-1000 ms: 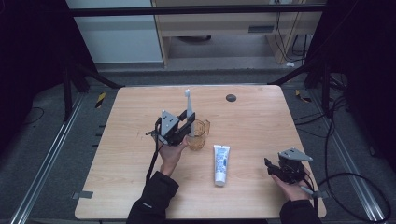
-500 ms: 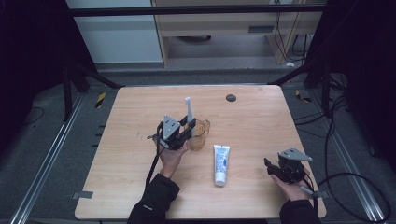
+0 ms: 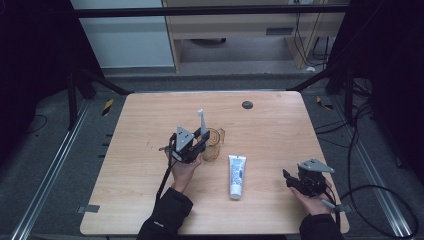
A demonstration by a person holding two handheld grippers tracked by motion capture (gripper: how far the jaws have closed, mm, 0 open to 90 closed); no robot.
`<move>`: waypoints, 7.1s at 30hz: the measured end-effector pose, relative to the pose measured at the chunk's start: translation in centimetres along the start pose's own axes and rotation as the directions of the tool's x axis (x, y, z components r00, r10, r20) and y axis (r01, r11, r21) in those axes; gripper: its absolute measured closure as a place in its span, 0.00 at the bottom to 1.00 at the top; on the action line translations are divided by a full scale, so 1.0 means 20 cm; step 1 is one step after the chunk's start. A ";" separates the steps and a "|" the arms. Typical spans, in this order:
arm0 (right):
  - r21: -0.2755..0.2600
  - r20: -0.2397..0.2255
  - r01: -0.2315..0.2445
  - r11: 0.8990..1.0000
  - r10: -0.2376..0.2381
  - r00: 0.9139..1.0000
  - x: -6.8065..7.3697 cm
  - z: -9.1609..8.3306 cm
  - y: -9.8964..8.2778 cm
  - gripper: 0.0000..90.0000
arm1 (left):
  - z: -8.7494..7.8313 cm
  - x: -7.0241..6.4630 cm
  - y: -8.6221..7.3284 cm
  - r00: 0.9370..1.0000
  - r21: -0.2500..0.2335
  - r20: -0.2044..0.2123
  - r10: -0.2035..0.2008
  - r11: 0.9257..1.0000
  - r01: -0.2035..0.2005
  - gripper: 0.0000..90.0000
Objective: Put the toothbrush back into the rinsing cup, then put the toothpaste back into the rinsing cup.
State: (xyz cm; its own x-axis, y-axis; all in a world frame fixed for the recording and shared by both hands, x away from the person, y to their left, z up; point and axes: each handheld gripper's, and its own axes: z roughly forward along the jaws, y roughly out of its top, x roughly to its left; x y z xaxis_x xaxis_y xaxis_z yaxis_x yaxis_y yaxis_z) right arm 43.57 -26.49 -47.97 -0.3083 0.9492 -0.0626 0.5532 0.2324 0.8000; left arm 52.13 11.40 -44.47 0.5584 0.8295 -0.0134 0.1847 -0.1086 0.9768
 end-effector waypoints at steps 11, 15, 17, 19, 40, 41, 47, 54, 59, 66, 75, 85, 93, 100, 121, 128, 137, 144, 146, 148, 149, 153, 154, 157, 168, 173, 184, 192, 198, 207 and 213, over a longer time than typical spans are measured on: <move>0.000 -0.001 0.000 1.000 0.000 1.000 0.00 0.00 0.00 0.45 | -0.01 0.00 -0.01 1.000 0.003 0.008 0.012 1.000 -0.012 0.75; 0.000 -0.002 -0.003 1.000 0.003 1.000 0.00 0.00 0.00 0.45 | -0.01 0.00 -0.01 1.000 0.004 0.006 0.013 1.000 -0.013 0.74; 0.001 -0.001 -0.003 1.000 0.003 1.000 0.00 0.00 0.00 0.45 | -0.01 0.00 -0.01 1.000 0.005 0.005 0.014 1.000 -0.014 0.74; 0.000 -0.001 -0.003 1.000 0.003 1.000 0.00 0.00 0.00 0.45 | -0.01 0.00 -0.01 1.000 0.009 0.009 0.017 1.000 -0.017 0.74; 0.001 -0.001 -0.007 1.000 0.007 1.000 0.00 0.00 0.00 0.44 | -0.04 0.00 -0.02 0.999 0.055 0.022 0.040 0.998 -0.041 0.60; 0.001 -0.001 -0.008 1.000 0.008 1.000 0.00 0.00 0.00 0.44 | -0.04 0.01 -0.01 0.999 0.059 0.022 0.038 0.997 -0.039 0.59; 0.001 0.000 -0.008 1.000 0.008 1.000 0.01 0.00 0.00 0.44 | -0.06 0.01 -0.01 0.998 0.095 0.021 0.053 0.994 -0.055 0.52; -0.002 -0.001 -0.013 1.000 0.013 1.000 0.01 -0.01 0.01 0.43 | -0.10 0.00 0.01 0.998 0.088 0.031 0.047 0.995 -0.049 0.48; -0.006 0.004 -0.009 1.000 0.009 1.000 0.01 -0.01 0.00 0.43 | -0.11 0.01 0.02 0.999 0.097 0.036 0.030 0.995 -0.034 0.47; -0.012 0.000 -0.015 1.000 0.015 1.000 0.01 -0.02 0.01 0.42 | -0.15 0.01 0.07 0.998 0.124 0.028 0.053 0.991 -0.056 0.45; -0.032 -0.002 -0.017 0.999 0.017 1.000 0.03 -0.03 0.02 0.42 | -0.18 0.03 0.10 0.990 0.194 0.049 0.135 0.971 -0.142 0.43; -0.047 -0.016 -0.018 0.999 0.017 1.000 0.05 -0.05 0.03 0.41 | -0.35 0.15 0.02 0.994 0.264 0.020 0.107 0.958 -0.108 0.43; -0.050 -0.041 -0.015 0.999 0.013 0.999 0.08 -0.05 0.05 0.41 | -0.57 0.25 -0.09 0.994 0.308 -0.033 0.106 0.947 -0.091 0.43; -0.057 -0.065 -0.005 0.998 0.001 0.998 0.14 -0.06 0.08 0.41 | -0.73 0.31 -0.17 0.991 0.353 -0.081 0.106 0.933 -0.071 0.46; -0.048 -0.151 0.005 0.999 -0.012 0.988 0.30 -0.04 0.18 0.41 | -0.71 0.42 -0.30 0.990 0.430 -0.123 0.066 0.903 -0.007 0.49; -0.038 -0.179 0.014 0.999 -0.020 0.984 0.37 -0.01 0.21 0.40 | -0.70 0.43 -0.30 0.989 0.441 -0.128 0.069 0.897 -0.005 0.50; -0.016 -0.213 0.031 0.999 -0.033 0.976 0.47 0.07 0.26 0.39 | -0.69 0.44 -0.31 0.989 0.453 -0.128 0.073 0.892 -0.007 0.50; 0.015 -0.230 0.040 0.999 -0.036 0.973 0.55 0.13 0.27 0.35 | -0.69 0.44 -0.31 0.989 0.462 -0.126 0.073 0.887 -0.007 0.50; 0.022 -0.233 0.041 0.999 -0.035 0.972 0.56 0.14 0.27 0.34 | -0.69 0.44 -0.31 0.989 0.464 -0.127 0.074 0.886 -0.007 0.50; 0.033 -0.237 0.042 0.999 -0.033 0.971 0.58 0.16 0.28 0.33 | -0.69 0.44 -0.31 0.989 0.466 -0.127 0.074 0.885 -0.006 0.50; 0.036 -0.238 0.045 0.998 -0.035 0.971 0.58 0.17 0.28 0.33 | -0.69 0.44 -0.31 0.989 0.467 -0.128 0.074 0.884 -0.006 0.50; 0.059 -0.239 0.045 0.997 -0.030 0.971 0.61 0.20 0.27 0.33 | -0.68 0.44 -0.31 0.989 0.468 -0.126 0.077 0.883 -0.009 0.50; 0.061 -0.239 0.047 0.997 -0.031 0.971 0.61 0.20 0.27 0.33 | -0.68 0.44 -0.31 0.989 0.469 -0.126 0.078 0.883 -0.010 0.50; 0.077 -0.241 0.048 0.996 -0.028 0.970 0.63 0.22 0.26 0.33 | -0.68 0.44 -0.31 0.989 0.470 -0.127 0.076 0.883 -0.008 0.50; 0.124 -0.246 0.068 0.990 -0.036 0.969 0.69 0.28 0.24 0.33 | -0.68 0.45 -0.31 0.989 0.476 -0.128 0.077 0.880 -0.007 0.50; 0.134 -0.250 0.058 0.989 -0.023 0.968 0.69 0.29 0.24 0.34 | -0.68 0.44 -0.31 0.989 0.478 -0.125 0.079 0.878 -0.009 0.50; 0.142 -0.250 0.055 0.988 -0.018 0.968 0.69 0.29 0.23 0.37 | -0.68 0.44 -0.31 0.989 0.480 -0.125 0.081 0.877 -0.012 0.50; 0.156 -0.283 0.080 0.985 -0.034 0.959 0.66 0.27 0.23 0.48 | -0.68 0.44 -0.31 0.989 0.484 -0.125 0.083 0.875 -0.012 0.51; 0.166 -0.288 0.103 0.981 -0.052 0.956 0.65 0.26 0.23 0.51 | -0.68 0.44 -0.31 0.988 0.485 -0.125 0.090 0.874 -0.018 0.51; 0.187 -0.272 0.130 0.974 -0.076 0.959 0.67 0.27 0.22 0.49 | -0.68 0.44 -0.31 0.988 0.488 -0.124 0.090 0.873 -0.018 0.51; 0.198 -0.281 0.137 0.971 -0.078 0.956 0.64 0.25 0.22 0.56 | -0.69 0.44 -0.31 0.988 0.487 -0.126 0.090 0.873 -0.017 0.51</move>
State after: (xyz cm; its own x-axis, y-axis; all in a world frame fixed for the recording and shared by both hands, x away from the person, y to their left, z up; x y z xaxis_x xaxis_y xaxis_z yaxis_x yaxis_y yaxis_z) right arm 45.92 -12.18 -48.29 -0.5556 0.8302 0.0459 0.6479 0.3976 0.6498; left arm 44.79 26.88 -47.74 0.4664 0.8788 0.1012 0.5455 -0.3758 0.7491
